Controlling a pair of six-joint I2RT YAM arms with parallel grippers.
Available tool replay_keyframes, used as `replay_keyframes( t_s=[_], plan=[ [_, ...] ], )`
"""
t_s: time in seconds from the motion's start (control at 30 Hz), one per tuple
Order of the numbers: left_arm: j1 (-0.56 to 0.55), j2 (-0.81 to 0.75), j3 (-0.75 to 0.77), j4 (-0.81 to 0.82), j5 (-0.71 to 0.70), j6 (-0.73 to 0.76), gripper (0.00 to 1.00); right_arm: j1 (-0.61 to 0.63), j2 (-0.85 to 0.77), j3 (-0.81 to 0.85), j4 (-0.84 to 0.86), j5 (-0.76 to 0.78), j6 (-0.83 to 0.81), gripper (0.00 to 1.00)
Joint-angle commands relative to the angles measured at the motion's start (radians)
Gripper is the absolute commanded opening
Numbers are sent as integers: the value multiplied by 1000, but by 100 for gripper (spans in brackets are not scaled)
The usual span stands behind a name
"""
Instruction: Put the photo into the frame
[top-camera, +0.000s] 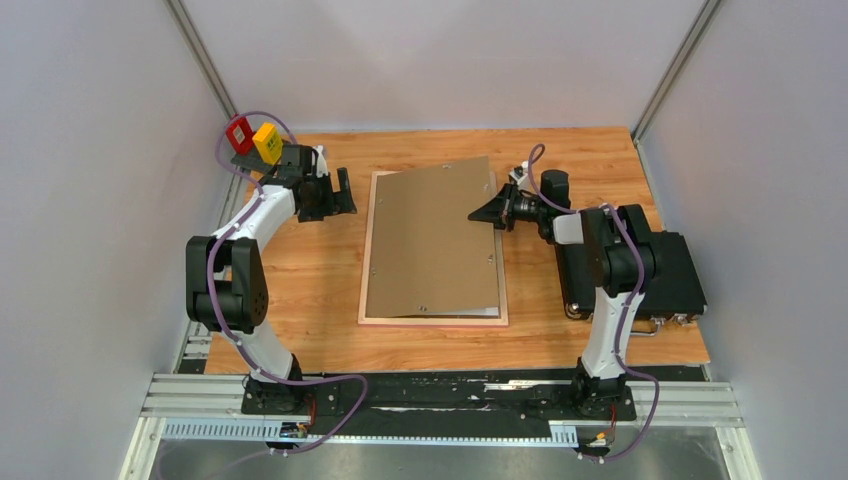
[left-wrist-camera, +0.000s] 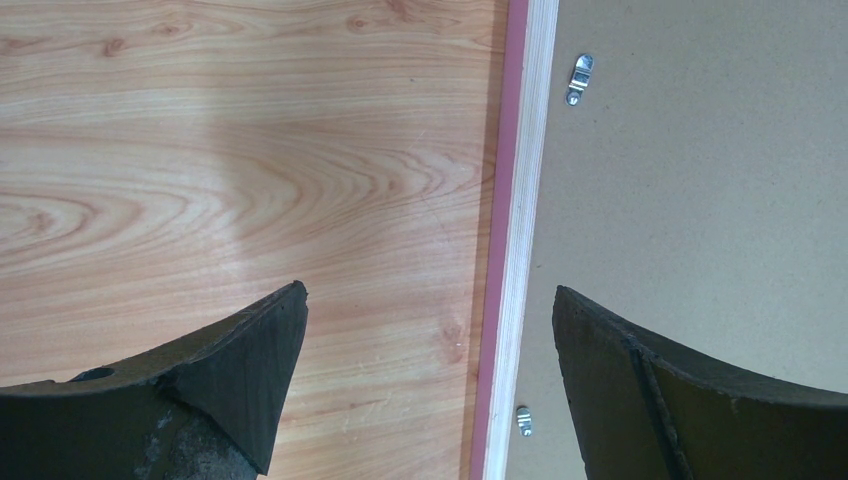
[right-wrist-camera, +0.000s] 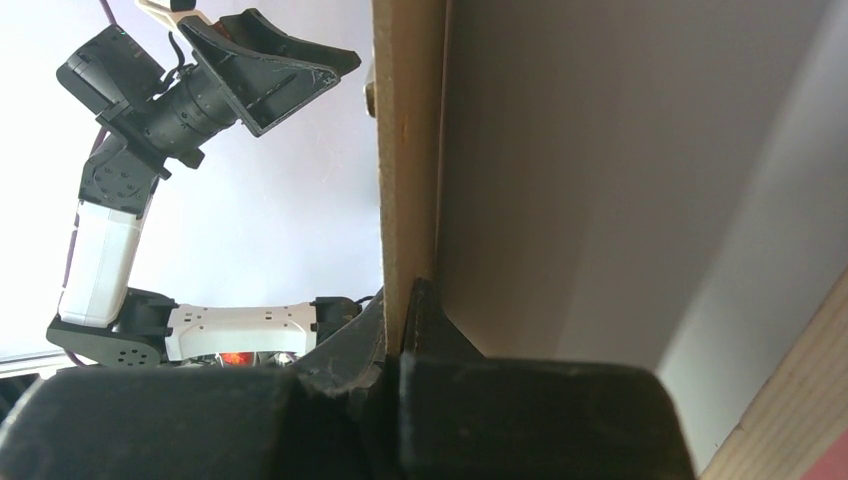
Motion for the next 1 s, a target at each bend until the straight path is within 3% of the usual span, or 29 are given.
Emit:
replay_keyframes(
  t_s=[0.0, 0.7, 0.97],
  plan=[
    [8, -30, 6, 8, 10, 17, 99, 9, 1, 46, 39, -47, 14, 0],
    [9, -23, 4, 10, 13, 17, 99, 10, 22, 70, -32, -28, -39, 0],
    [9, -18, 5, 10, 16, 17, 99, 9, 30, 91, -103, -14, -91, 9]
  ],
)
